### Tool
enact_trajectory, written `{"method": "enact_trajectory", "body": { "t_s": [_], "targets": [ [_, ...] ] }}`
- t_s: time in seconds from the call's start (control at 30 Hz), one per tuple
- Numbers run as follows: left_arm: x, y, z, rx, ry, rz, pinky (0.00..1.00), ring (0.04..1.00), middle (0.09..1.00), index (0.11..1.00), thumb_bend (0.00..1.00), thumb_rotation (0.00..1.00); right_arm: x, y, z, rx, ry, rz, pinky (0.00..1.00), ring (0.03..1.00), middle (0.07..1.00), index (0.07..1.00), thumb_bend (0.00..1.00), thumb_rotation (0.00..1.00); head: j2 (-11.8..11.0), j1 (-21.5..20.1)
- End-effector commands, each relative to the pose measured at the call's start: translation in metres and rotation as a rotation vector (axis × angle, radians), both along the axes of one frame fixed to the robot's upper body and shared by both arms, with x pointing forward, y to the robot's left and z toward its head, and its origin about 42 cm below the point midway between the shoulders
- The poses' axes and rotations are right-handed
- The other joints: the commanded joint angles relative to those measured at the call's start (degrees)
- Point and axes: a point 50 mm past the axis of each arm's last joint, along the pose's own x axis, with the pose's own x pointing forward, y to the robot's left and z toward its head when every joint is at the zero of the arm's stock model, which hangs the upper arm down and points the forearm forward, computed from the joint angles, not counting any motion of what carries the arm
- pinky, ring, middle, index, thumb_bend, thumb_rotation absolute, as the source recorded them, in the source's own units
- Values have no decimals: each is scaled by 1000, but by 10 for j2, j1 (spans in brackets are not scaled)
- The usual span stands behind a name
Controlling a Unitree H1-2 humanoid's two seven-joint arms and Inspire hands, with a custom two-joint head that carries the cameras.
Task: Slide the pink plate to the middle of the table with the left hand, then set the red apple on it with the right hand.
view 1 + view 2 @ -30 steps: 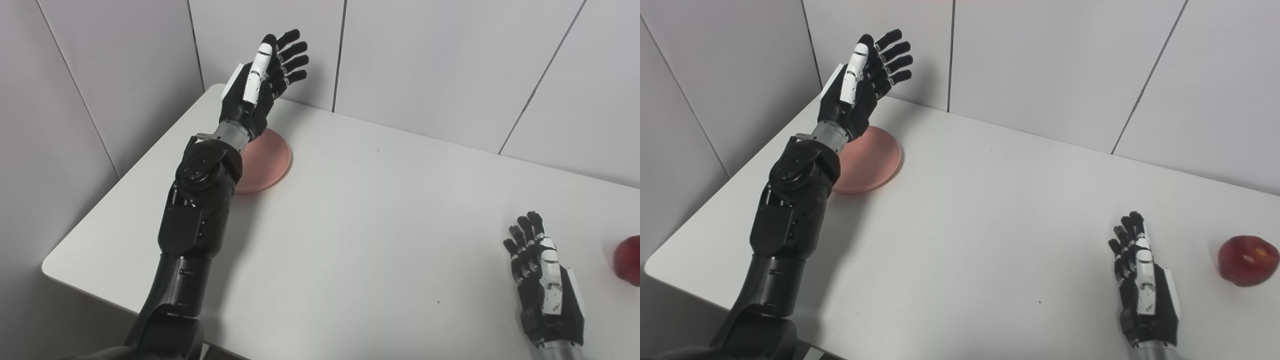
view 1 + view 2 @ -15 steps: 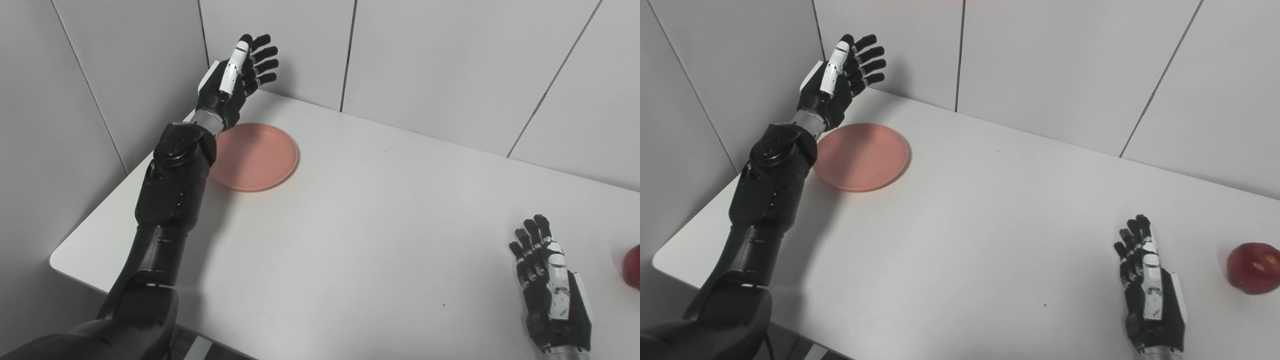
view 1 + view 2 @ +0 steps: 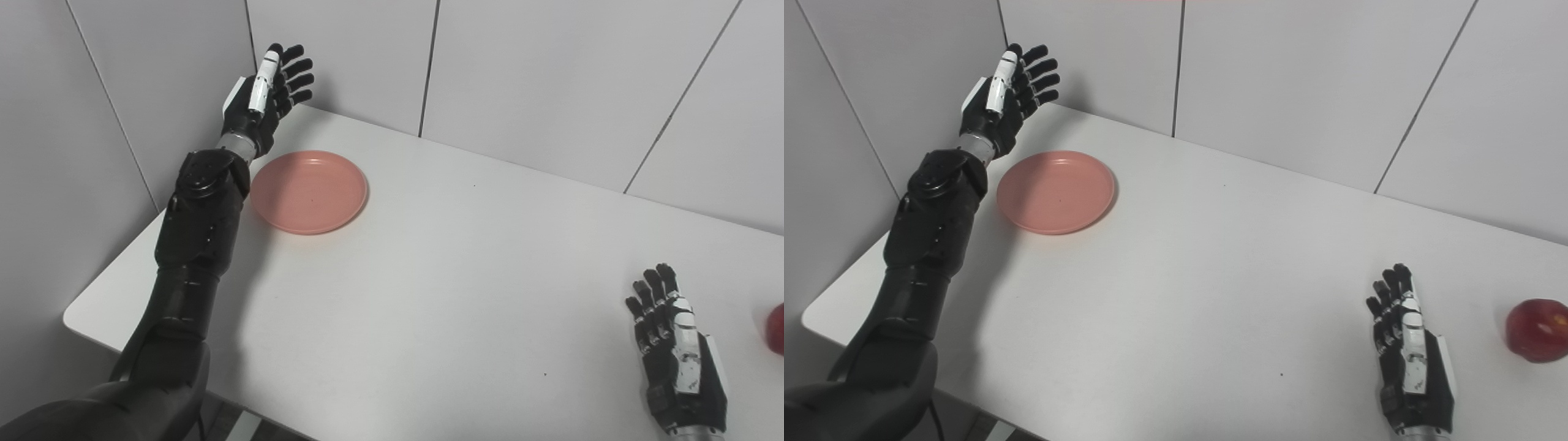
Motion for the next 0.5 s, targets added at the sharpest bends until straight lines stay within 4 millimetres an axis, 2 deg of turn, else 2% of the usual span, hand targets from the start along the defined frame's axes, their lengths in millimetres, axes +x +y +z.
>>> {"method": "enact_trajectory", "body": {
  "t_s": [0.0, 0.47],
  "targets": [
    [7, 12, 40, 41, -128, 17, 855, 866, 864, 844, 341, 1000, -9, -9, -13, 3, 34, -8, 1000, 1000, 1000, 1000, 86, 1000, 0, 2],
    [-7, 44, 25, 8, -98, 108, 818, 833, 839, 826, 304, 1000, -7, -13, -15, 5, 28, -5, 1000, 1000, 1000, 1000, 63, 1000, -1, 8]
  ]
}}
